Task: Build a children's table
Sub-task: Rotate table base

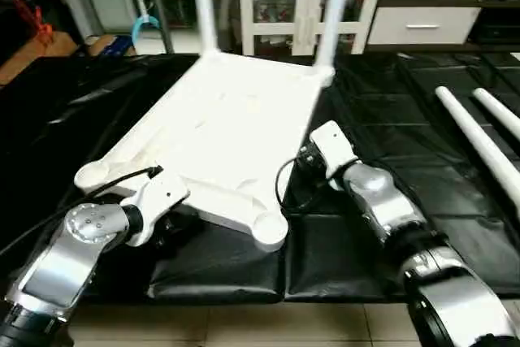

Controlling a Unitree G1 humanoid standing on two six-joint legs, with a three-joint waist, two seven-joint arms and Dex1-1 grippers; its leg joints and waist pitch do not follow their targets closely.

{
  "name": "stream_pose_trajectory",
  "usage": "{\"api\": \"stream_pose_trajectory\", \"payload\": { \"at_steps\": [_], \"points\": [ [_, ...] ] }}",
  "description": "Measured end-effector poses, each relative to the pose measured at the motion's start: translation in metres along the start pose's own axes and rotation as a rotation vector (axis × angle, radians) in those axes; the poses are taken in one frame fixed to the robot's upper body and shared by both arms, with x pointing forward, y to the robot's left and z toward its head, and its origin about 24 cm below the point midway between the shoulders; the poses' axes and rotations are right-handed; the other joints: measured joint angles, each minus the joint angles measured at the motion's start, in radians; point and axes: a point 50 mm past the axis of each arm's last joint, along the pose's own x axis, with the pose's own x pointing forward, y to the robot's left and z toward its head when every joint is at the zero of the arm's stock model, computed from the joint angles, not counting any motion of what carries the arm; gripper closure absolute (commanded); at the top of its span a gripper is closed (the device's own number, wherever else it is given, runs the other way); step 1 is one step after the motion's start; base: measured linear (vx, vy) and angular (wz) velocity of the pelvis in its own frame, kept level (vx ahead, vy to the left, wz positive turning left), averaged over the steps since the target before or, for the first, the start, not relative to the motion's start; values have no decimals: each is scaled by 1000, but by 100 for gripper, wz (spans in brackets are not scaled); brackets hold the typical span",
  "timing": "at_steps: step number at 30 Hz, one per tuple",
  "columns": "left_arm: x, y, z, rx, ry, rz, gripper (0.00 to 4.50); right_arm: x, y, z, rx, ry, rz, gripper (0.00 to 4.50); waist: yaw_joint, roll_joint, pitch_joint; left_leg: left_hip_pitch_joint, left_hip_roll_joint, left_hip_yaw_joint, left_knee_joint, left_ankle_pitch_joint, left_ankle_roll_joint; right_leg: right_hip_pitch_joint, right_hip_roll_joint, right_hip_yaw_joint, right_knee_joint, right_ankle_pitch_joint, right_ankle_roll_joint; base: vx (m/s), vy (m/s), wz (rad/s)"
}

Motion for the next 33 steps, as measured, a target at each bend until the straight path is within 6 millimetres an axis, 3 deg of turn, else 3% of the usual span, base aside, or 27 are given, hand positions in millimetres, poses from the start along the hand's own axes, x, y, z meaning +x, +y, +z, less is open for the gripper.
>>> {"api": "stream_pose_trajectory", "payload": {
  "at_steps": [11,14,15,18,21,28,33],
  "points": [
    [9,-11,9,-26,-60,23,220,1,0,5,69,-133,36,73,-5,-1,2,-1,1,0,0,0,0,-3,1,0,0,0,0,0,0,0],
    [21,-21,26,-52,-160,21,220,6,11,24,86,-228,40,73,4,-1,3,-2,2,0,0,0,0,-4,1,-1,0,1,-2,0,0,0],
    [25,-23,33,-68,-215,31,220,4,5,28,106,-260,0,73,14,-2,4,-4,1,0,0,0,0,-4,1,-1,0,2,-2,0,0,0],
    [19,-9,35,-169,-293,159,220,-11,-29,31,154,-342,-111,73,38,0,5,-7,2,3,1,0,0,-3,0,0,-2,2,-2,0,0,0],
    [7,8,37,-286,-391,322,220,-31,-51,32,192,-437,-171,73,38,2,5,-7,2,4,1,0,0,-2,0,0,-4,2,-2,0,0,0],
    [-9,9,64,-454,-629,491,220,-55,-45,32,262,-478,-157,73,29,2,5,-8,5,4,-1,0,0,-4,3,0,-8,1,0,0,0,0],
    [-15,-8,53,-467,-616,591,220,-75,-35,19,301,-421,-230,73,33,1,4,-9,5,4,-4,0,0,-3,3,-1,-14,1,4,0,0,0]
  ]
}}
